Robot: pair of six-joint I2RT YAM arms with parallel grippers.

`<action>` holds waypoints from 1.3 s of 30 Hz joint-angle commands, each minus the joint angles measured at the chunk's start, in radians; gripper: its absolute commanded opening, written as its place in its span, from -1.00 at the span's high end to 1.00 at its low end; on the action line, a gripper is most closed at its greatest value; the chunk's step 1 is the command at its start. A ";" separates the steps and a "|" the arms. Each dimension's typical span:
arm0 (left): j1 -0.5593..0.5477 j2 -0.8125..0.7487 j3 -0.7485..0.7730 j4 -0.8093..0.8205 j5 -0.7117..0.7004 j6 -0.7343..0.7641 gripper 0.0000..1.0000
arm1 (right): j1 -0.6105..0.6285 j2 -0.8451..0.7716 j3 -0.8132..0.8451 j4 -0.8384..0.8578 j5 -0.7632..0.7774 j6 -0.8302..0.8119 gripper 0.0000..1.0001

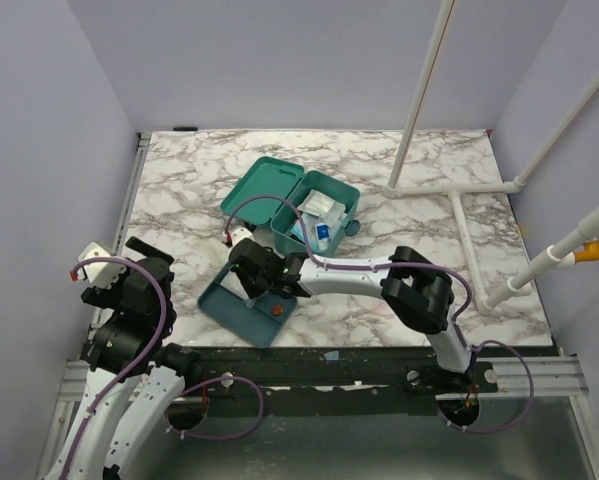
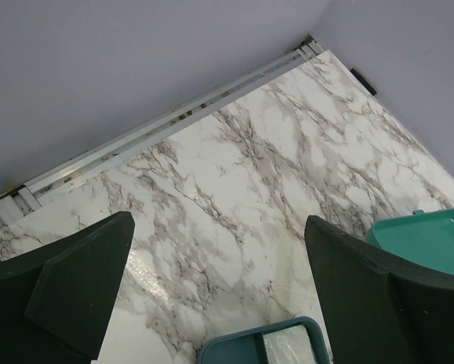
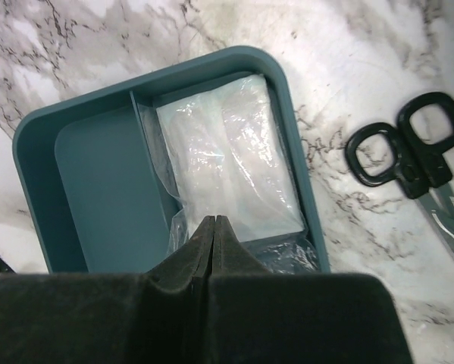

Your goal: Organize the medicine kit

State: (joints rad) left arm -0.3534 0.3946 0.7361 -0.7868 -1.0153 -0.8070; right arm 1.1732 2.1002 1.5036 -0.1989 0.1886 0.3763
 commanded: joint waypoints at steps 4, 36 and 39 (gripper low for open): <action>0.005 -0.012 -0.014 0.013 0.017 0.017 -0.97 | -0.025 -0.066 0.014 -0.049 0.069 -0.042 0.97; -0.001 -0.013 -0.015 0.019 0.021 0.024 -0.97 | -0.048 -0.017 0.071 -0.107 0.006 -0.057 0.99; -0.001 -0.013 -0.015 0.019 0.022 0.025 -0.97 | -0.047 -0.044 0.073 -0.106 -0.022 -0.056 0.99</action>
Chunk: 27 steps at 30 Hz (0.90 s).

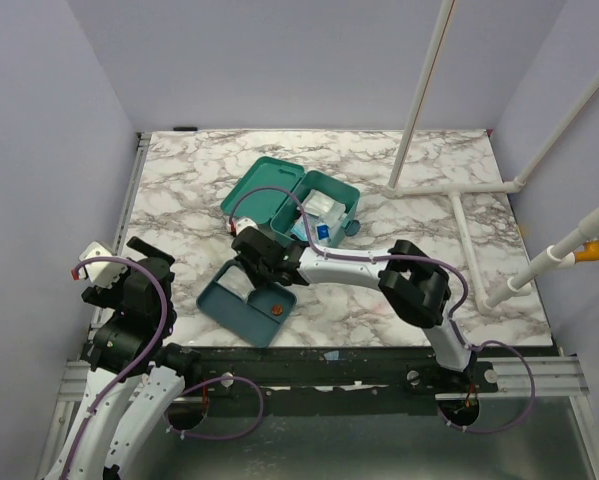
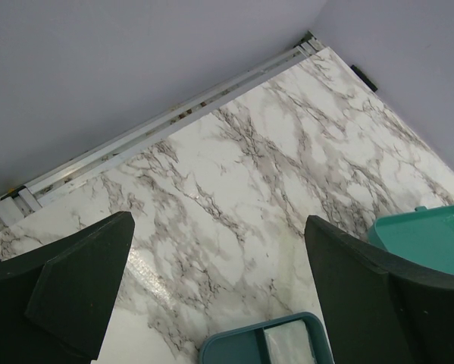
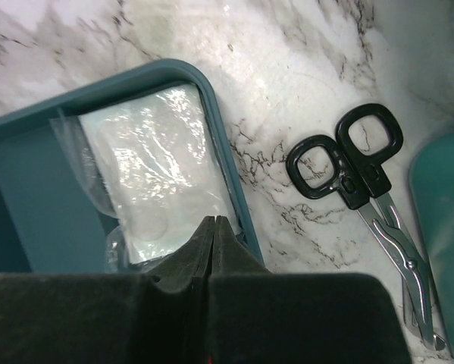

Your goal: Organize the medicine kit

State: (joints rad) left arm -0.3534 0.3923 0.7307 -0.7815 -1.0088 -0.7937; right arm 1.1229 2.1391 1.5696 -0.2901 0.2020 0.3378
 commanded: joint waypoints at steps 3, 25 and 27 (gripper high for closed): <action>-0.001 -0.013 -0.010 0.015 0.015 0.013 -0.97 | 0.005 -0.095 0.003 -0.013 -0.073 -0.010 0.99; -0.002 -0.019 -0.013 0.019 0.021 0.018 -0.97 | 0.013 0.052 0.027 -0.003 -0.243 0.015 0.99; -0.001 -0.020 -0.013 0.019 0.020 0.019 -0.97 | 0.012 0.033 0.034 -0.003 -0.228 0.013 0.99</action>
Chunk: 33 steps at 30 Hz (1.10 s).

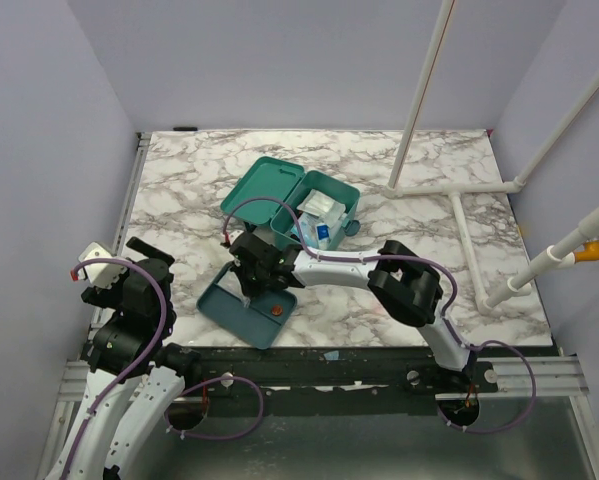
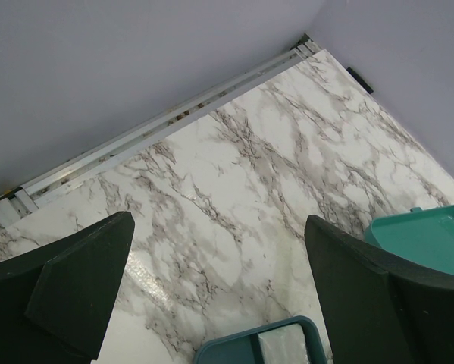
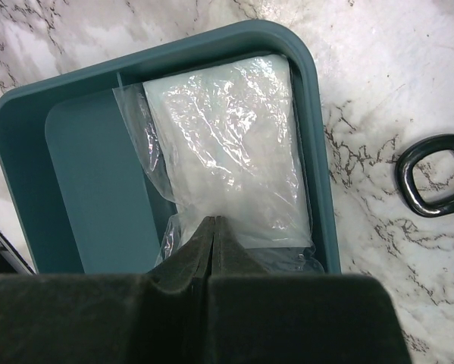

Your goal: Organize the medicine kit

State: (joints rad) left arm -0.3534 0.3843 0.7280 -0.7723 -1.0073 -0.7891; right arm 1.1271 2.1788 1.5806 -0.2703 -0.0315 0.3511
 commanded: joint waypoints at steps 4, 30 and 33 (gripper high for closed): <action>-0.001 -0.012 -0.009 0.010 0.021 0.013 -0.97 | 0.009 -0.038 0.052 -0.025 0.028 -0.005 0.99; -0.002 0.002 -0.010 0.016 0.023 0.019 -0.97 | 0.009 0.114 0.156 -0.028 0.044 -0.015 0.98; -0.002 0.002 -0.010 0.017 0.022 0.020 -0.97 | 0.009 0.085 0.142 -0.012 0.042 -0.018 0.98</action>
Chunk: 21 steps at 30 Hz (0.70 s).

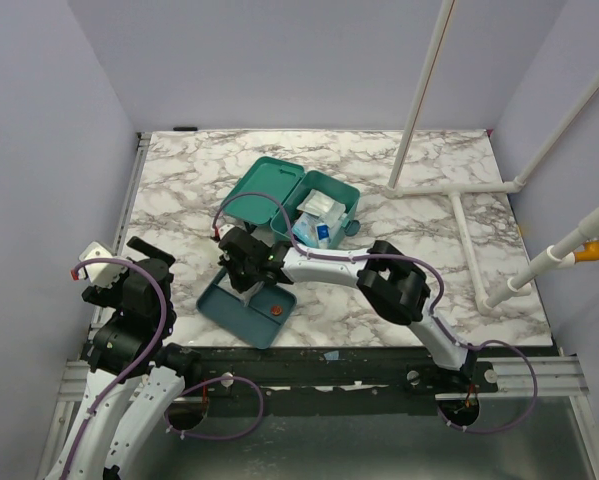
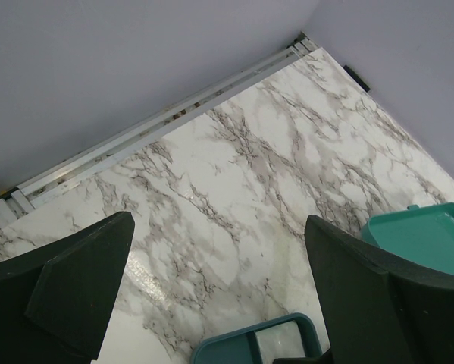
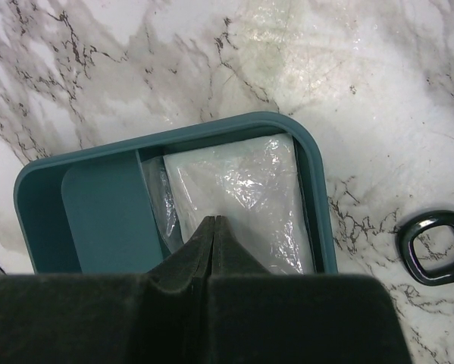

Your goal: Organize the medicine kit

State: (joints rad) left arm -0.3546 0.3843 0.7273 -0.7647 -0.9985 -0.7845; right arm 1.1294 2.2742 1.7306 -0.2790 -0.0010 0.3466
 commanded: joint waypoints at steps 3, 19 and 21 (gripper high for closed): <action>-0.001 0.005 -0.009 0.009 0.014 0.015 -0.97 | 0.007 -0.061 -0.022 0.024 0.026 -0.015 0.94; 0.000 0.011 -0.009 0.007 0.016 0.015 -0.97 | -0.013 -0.276 -0.154 0.046 0.310 -0.093 0.24; 0.000 0.011 -0.009 0.007 0.016 0.015 -0.97 | -0.017 -0.267 -0.173 0.065 0.317 -0.106 0.24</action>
State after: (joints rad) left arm -0.3546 0.3901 0.7273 -0.7643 -0.9970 -0.7818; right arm 1.1233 1.9884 1.6112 -0.2253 0.2359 0.2749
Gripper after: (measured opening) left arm 0.985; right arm 0.377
